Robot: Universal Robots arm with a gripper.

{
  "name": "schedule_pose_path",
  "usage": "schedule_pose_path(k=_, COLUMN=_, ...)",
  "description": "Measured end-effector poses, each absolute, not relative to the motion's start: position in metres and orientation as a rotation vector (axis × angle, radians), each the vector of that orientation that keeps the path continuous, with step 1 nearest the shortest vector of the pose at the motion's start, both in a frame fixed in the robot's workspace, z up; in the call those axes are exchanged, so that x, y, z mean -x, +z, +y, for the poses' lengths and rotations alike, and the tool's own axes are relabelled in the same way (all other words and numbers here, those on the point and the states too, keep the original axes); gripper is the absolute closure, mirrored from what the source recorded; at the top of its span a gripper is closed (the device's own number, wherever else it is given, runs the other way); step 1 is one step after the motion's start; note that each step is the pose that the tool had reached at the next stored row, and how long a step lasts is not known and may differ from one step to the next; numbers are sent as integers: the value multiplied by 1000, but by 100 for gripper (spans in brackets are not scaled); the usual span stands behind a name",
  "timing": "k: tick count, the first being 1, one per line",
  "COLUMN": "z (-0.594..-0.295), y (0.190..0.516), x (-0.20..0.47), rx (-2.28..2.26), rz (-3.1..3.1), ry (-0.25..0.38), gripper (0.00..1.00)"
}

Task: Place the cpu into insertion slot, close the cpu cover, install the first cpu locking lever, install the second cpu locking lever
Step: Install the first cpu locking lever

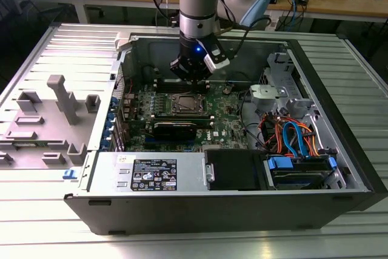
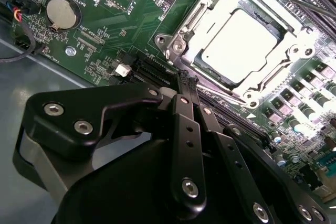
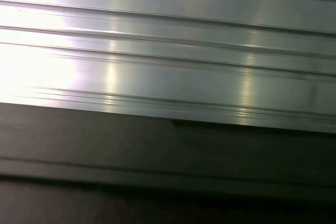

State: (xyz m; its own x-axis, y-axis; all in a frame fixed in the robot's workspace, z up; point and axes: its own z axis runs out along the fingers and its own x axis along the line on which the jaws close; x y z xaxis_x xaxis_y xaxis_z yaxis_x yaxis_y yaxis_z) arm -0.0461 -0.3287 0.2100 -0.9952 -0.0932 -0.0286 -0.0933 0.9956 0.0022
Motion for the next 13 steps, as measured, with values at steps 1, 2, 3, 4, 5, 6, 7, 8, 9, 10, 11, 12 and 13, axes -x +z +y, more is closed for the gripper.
schedule_pose_path(k=1, z=-329, y=210, x=46, rx=145, rz=3110, ry=6, gripper=89)
schedule_pose_path(k=2, z=-329, y=209, x=46, rx=145, rz=3110, ry=6, gripper=89)
schedule_pose_path(k=3, z=-329, y=208, x=46, rx=145, rz=3110, ry=7, gripper=89)
schedule_pose_path(k=4, z=-329, y=208, x=46, rx=145, rz=3110, ry=7, gripper=89)
schedule_pose_path(k=5, z=-329, y=207, x=46, rx=145, rz=3110, ry=7, gripper=89)
schedule_pose_path(k=6, z=-329, y=206, x=46, rx=145, rz=3110, ry=7, gripper=89)
schedule_pose_path(k=7, z=-329, y=205, x=46, rx=145, rz=3110, ry=7, gripper=89)
schedule_pose_path(k=8, z=-329, y=205, x=46, rx=145, rz=3110, ry=7, gripper=89)
schedule_pose_path(k=9, z=-329, y=205, x=46, rx=145, rz=3110, ry=7, gripper=89)
schedule_pose_path(k=10, z=-329, y=205, x=46, rx=145, rz=3110, ry=7, gripper=89)
schedule_pose_path(k=11, z=-329, y=205, x=46, rx=145, rz=3110, ry=7, gripper=89)
schedule_pose_path(k=12, z=-329, y=205, x=46, rx=145, rz=3110, ry=7, gripper=89)
schedule_pose_path(k=13, z=-329, y=205, x=46, rx=145, rz=3110, ry=7, gripper=89)
